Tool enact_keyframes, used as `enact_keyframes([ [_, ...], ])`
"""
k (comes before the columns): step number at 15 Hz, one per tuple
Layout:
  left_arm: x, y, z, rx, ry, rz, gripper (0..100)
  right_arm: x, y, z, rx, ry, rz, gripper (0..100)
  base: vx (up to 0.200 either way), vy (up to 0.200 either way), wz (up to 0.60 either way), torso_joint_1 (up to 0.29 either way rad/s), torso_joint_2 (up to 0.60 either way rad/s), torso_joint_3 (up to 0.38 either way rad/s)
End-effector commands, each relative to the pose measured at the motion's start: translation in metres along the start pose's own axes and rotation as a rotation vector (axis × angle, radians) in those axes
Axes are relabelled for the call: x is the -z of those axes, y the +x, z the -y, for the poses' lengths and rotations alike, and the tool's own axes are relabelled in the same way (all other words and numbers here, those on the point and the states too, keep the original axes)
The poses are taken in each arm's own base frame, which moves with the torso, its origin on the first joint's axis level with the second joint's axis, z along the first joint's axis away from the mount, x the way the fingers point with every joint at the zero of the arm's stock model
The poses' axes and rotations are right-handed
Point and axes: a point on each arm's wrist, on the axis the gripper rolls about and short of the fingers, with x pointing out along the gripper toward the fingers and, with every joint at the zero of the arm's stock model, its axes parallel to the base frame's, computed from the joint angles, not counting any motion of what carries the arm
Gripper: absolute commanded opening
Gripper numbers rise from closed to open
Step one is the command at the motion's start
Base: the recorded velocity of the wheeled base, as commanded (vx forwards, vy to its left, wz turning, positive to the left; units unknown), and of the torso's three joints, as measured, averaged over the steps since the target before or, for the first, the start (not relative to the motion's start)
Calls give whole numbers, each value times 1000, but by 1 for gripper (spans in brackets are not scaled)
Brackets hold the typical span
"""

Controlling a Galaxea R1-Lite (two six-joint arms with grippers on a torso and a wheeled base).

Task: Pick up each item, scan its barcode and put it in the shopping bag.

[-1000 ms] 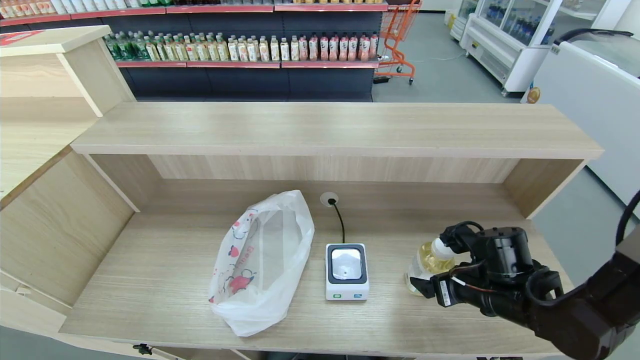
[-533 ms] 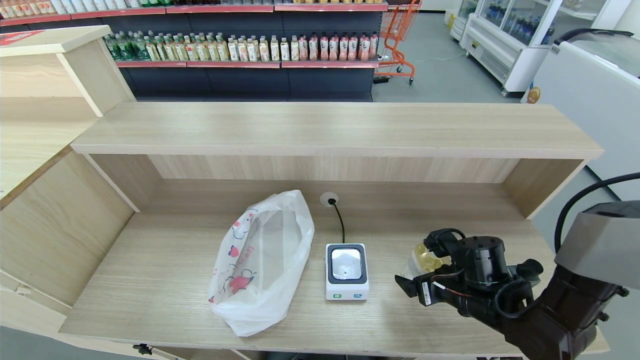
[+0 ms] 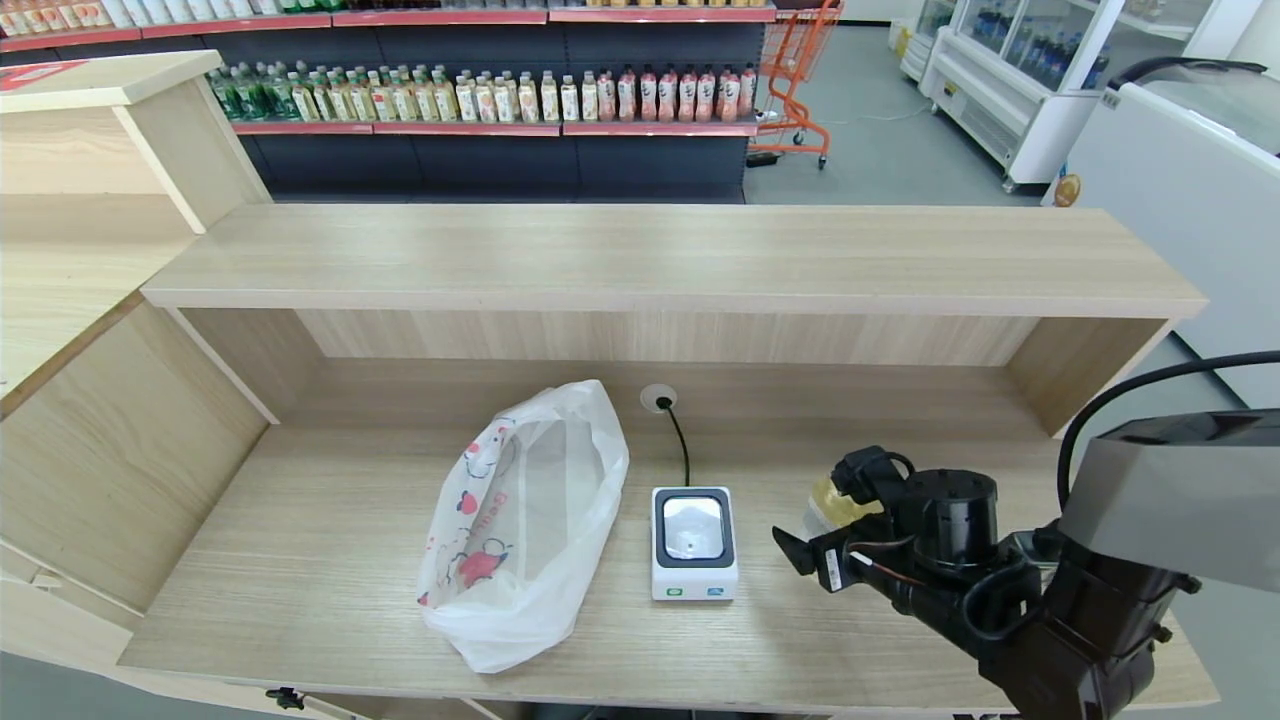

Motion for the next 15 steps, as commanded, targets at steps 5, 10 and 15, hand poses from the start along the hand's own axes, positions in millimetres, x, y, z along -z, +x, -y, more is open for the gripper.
enact_keyframes([
  [5, 0, 0, 0, 0, 0, -1, 100, 3, 7, 5, 14, -36, 18, 0, 0, 0, 0, 0, 0, 0],
  [10, 0, 0, 0, 0, 0, -1, 100, 12, 9, 11, 28, -72, -21, 0, 0, 0, 0, 0, 0, 0],
  [15, 0, 0, 0, 0, 0, -1, 100, -22, -2, 20, 36, 40, 88, 0, 0, 0, 0, 0, 0, 0],
])
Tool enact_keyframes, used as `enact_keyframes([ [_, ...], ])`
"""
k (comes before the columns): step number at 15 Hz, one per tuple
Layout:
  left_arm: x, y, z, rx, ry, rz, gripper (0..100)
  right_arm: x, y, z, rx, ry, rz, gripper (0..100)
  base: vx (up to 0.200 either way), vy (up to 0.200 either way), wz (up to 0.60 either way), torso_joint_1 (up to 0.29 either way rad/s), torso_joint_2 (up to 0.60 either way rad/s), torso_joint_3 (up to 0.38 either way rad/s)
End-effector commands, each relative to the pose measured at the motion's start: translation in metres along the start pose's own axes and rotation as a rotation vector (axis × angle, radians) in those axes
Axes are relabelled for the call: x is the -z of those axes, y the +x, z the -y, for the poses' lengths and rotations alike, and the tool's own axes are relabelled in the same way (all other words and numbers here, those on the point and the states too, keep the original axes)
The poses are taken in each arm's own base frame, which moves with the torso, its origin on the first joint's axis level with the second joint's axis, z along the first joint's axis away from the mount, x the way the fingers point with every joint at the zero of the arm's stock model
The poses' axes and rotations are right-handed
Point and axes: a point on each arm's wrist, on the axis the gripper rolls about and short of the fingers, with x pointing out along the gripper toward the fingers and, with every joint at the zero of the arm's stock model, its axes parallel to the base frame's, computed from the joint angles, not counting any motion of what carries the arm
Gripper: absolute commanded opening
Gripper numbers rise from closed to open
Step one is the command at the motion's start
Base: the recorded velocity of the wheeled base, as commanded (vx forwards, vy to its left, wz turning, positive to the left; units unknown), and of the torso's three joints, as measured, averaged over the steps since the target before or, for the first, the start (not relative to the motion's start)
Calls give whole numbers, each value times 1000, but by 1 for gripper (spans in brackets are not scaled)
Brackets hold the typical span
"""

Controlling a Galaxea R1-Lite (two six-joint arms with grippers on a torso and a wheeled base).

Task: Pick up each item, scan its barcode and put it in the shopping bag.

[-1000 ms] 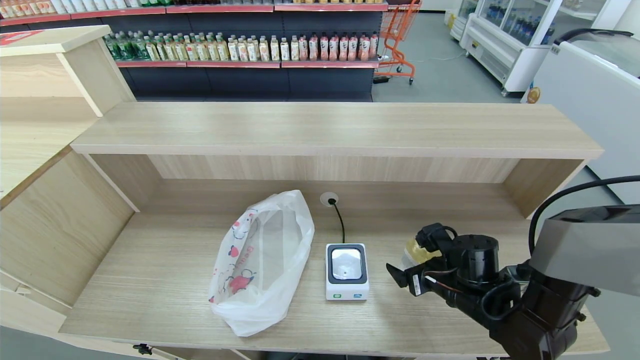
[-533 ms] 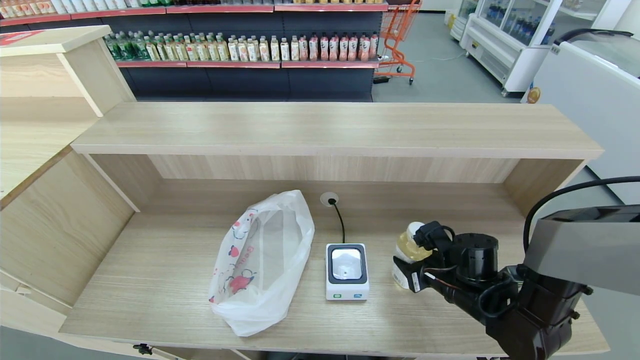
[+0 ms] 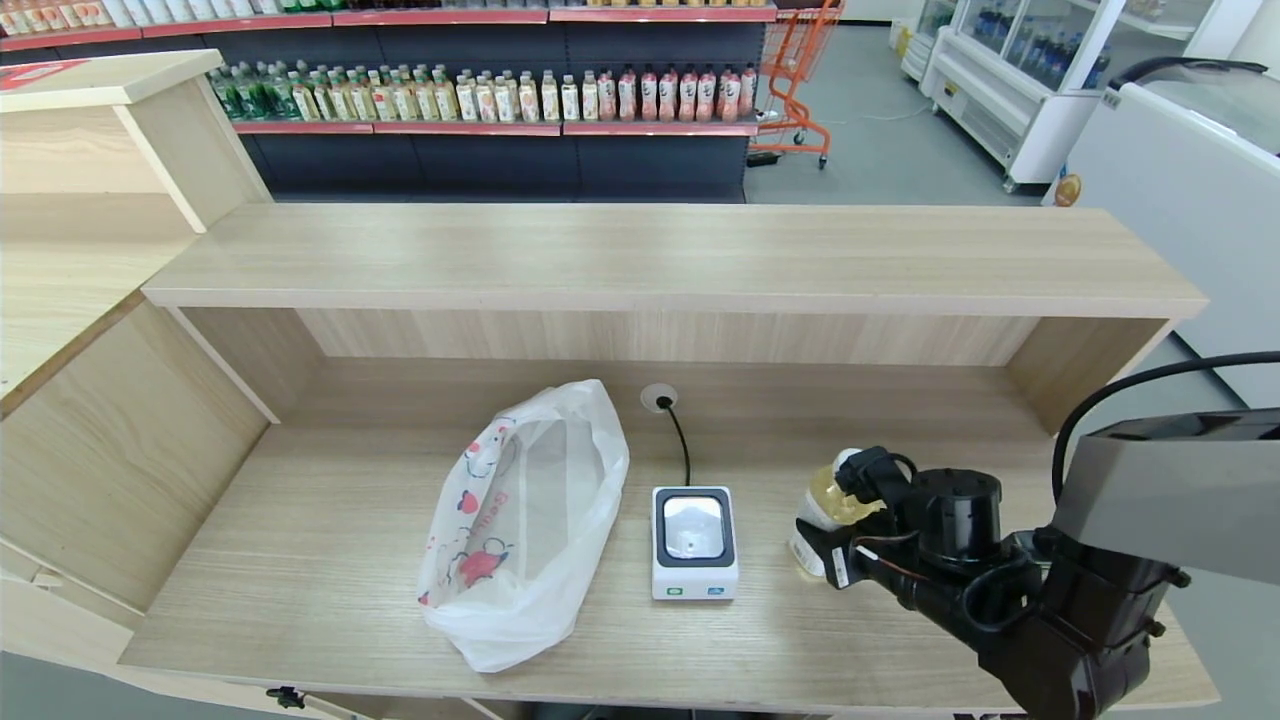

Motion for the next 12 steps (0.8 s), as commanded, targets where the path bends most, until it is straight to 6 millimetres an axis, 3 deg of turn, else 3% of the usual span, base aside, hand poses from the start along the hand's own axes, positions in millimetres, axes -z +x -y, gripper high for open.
enact_keyframes([
  [1, 0, 0, 0, 0, 0, -1, 100, -43, -20, 10, -37, 134, 116, 0, 0, 0, 0, 0, 0, 0],
  [5, 0, 0, 0, -1, 0, -1, 100, -91, -72, 41, -346, 291, 189, 0, 0, 0, 0, 0, 0, 0],
  [7, 0, 0, 0, 0, 0, -1, 100, -101, -91, 51, -497, 273, 240, 0, 0, 0, 0, 0, 0, 0],
  [12, 0, 0, 0, 0, 0, -1, 100, -83, -135, 41, -714, 255, 192, 0, 0, 0, 0, 0, 0, 0],
])
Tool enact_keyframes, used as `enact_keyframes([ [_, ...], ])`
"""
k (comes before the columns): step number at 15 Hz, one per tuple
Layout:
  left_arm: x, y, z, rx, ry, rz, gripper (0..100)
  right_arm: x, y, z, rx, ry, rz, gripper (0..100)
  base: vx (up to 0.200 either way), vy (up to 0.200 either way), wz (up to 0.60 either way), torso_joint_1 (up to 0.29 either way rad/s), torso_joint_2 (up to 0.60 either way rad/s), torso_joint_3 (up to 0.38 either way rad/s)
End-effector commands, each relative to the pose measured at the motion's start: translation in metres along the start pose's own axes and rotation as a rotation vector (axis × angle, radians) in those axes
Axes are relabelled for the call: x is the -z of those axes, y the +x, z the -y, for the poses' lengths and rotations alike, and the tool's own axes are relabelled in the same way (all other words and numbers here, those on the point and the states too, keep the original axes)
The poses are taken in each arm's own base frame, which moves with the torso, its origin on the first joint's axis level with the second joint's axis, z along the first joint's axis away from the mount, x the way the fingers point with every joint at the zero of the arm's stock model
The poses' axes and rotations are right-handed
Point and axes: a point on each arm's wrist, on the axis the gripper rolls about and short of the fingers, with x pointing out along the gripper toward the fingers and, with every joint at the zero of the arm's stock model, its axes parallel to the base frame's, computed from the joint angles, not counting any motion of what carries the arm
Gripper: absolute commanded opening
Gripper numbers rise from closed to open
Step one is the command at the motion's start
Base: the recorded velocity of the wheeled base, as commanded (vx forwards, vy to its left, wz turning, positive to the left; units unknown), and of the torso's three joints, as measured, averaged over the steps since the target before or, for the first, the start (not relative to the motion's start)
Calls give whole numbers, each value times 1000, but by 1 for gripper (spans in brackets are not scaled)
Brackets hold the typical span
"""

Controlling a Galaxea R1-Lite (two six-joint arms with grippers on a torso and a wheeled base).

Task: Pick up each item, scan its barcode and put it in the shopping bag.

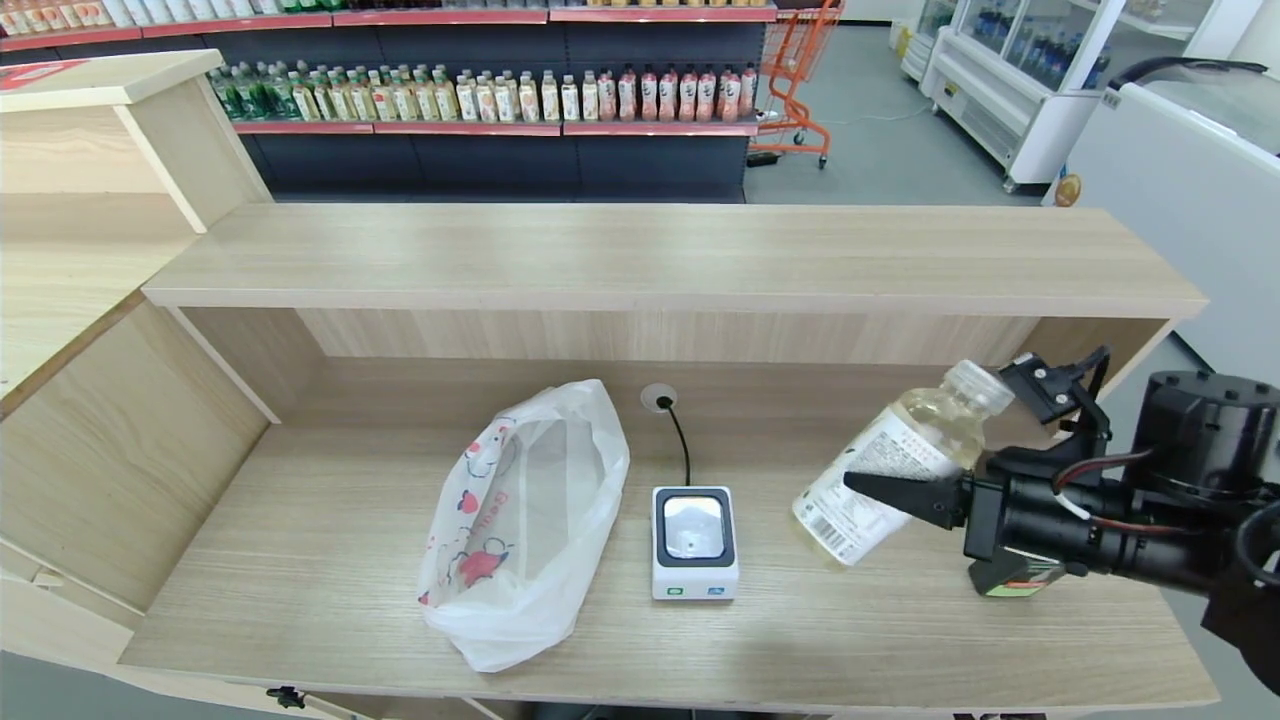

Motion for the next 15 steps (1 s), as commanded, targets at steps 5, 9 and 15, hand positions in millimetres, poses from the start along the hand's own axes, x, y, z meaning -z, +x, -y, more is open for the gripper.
enact_keyframes([
  [5, 0, 0, 0, 0, 0, -1, 100, 4, -19, -39, -173, -6, -48, 0, 0, 0, 0, 0, 0, 0],
  [9, 0, 0, 0, 0, 0, -1, 100, 9, -14, -53, -231, 8, -93, 0, 0, 0, 0, 0, 0, 0],
  [15, 0, 0, 0, -1, 0, -1, 100, 11, -17, -65, -265, 40, -132, 0, 0, 0, 0, 0, 0, 0],
])
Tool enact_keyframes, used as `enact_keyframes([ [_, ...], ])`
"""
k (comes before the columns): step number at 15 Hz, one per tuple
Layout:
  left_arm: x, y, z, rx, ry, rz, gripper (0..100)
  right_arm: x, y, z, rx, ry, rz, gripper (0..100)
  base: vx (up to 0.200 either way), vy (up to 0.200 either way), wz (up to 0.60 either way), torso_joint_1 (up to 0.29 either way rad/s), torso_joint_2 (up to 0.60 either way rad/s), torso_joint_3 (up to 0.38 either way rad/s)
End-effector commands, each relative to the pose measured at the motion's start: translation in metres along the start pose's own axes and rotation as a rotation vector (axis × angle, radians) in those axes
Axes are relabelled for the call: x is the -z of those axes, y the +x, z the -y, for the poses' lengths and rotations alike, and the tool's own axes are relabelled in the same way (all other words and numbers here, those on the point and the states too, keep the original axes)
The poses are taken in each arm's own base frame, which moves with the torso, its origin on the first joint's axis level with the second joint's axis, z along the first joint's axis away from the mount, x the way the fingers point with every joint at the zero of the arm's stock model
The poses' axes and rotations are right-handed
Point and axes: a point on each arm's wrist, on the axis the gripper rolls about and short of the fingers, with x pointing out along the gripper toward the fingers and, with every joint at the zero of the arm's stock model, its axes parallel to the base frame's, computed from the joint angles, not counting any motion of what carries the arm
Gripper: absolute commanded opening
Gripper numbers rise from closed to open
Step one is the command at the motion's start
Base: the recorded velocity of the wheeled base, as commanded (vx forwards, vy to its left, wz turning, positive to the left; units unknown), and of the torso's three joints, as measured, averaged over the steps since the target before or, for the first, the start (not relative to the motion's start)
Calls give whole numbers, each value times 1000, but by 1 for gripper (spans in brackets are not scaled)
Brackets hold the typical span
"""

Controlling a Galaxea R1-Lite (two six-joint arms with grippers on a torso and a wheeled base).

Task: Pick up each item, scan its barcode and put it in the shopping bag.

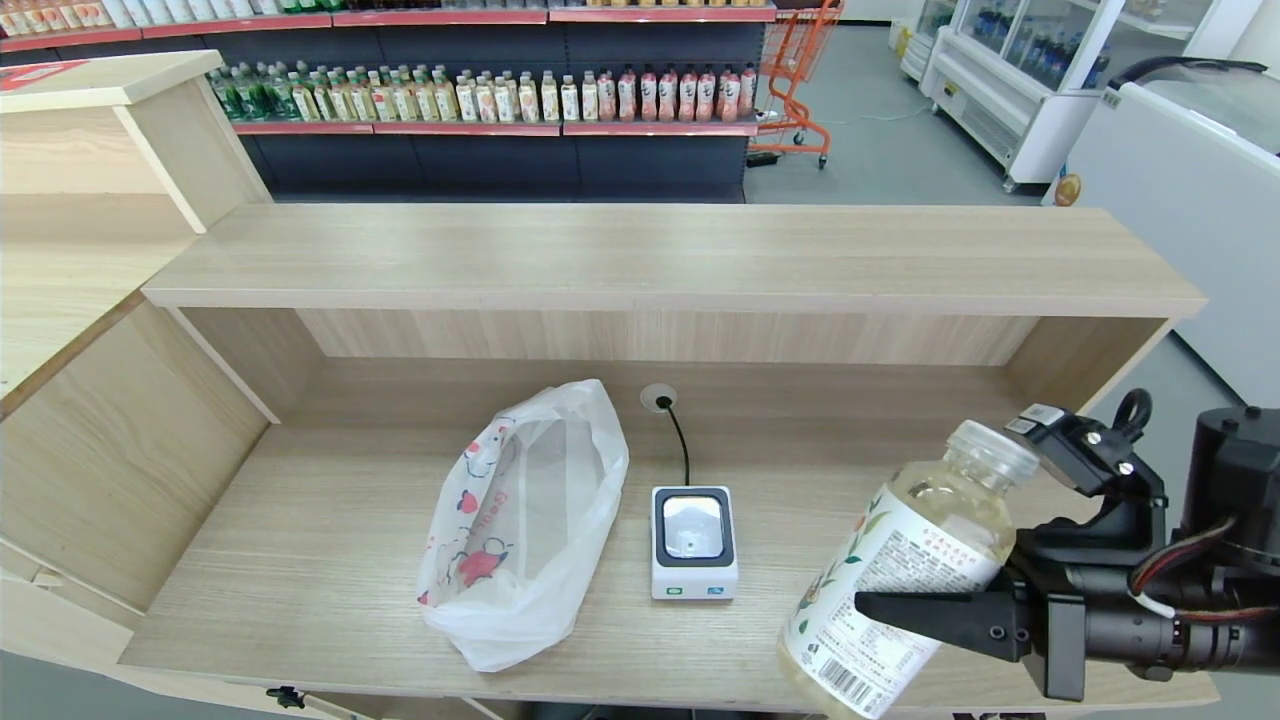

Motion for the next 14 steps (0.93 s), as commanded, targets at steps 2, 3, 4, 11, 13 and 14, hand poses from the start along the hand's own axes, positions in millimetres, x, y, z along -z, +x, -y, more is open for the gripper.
enact_keyframes([
  [2, 0, 0, 0, 0, 0, -1, 100, -1, 0, -7, -22, -3, 0, 0, 0, 0, 0, 0, 0, 0],
  [3, 0, 0, 0, 0, 0, -1, 100, -1, 0, -9, -29, 3, -3, 0, 0, 0, 0, 0, 0, 0],
  [4, 0, 0, 0, -1, 0, -1, 100, -1, 0, -11, -36, 21, -5, 0, 0, 0, 0, 0, 0, 0],
  [11, 0, 0, 0, 0, 0, -1, 100, 1, 1, -19, -59, 61, -30, 0, 0, 0, 0, 0, 0, 0],
  [13, 0, 0, 0, -1, 0, -1, 100, 1, 1, -22, -73, 44, -31, 0, 0, 0, 0, 0, 0, 0],
  [14, 0, 0, 0, 0, 0, -1, 100, 1, 1, -22, -72, 49, -34, 0, 0, 0, 0, 0, 0, 0],
])
